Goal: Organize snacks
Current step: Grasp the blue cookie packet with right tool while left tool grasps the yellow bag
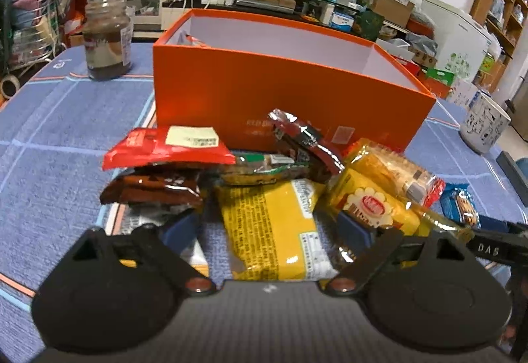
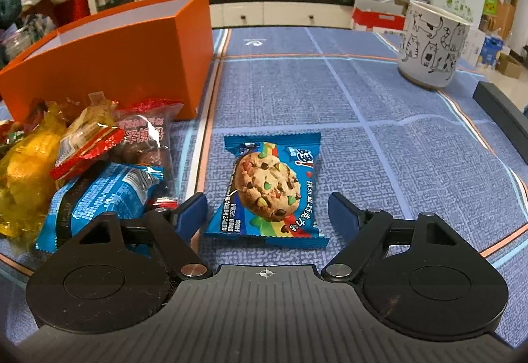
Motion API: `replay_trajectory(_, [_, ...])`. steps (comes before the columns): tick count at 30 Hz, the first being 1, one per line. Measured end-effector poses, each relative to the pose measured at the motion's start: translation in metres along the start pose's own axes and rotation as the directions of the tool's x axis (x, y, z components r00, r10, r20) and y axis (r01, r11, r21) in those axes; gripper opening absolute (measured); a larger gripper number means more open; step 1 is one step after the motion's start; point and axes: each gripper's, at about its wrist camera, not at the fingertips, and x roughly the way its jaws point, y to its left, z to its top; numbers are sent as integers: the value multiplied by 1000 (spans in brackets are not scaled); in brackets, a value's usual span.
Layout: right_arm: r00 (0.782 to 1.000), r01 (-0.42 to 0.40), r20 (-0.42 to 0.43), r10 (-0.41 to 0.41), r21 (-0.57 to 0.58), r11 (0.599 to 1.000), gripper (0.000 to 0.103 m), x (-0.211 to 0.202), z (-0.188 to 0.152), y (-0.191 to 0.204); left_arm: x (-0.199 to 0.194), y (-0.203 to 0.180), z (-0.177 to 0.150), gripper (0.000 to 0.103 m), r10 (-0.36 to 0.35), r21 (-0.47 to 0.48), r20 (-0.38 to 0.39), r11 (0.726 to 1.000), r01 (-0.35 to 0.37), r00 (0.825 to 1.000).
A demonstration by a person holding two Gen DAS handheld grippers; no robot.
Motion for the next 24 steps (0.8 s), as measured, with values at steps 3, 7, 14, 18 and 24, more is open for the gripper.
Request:
replay_trajectory(3, [1000, 0, -4, 0, 0, 1000, 77, 0, 1, 1, 1, -3, -4, 89, 34, 52, 0, 998, -34, 999])
replay_trajectory(7, [1000, -2, -7, 2, 0, 1000, 77, 1, 1, 1, 3, -11, -3, 80, -33, 34, -14, 999, 34, 999])
replay_trajectory(14, [1000, -7, -14, 7, 3, 1000, 79, 1, 3, 1, 14, -1, -6, 71, -40, -22, -41, 999, 39, 998])
replay_trajectory(18, [1000, -7, -12, 7, -7, 1000, 79, 1, 2, 1, 20, -4, -4, 65, 7, -17, -47, 1000, -8, 999])
replay_trajectory(24, [1000, -23, -20, 23, -31, 999, 62, -1, 4, 2, 17, -14, -5, 53, 38, 28, -66, 999, -36, 997])
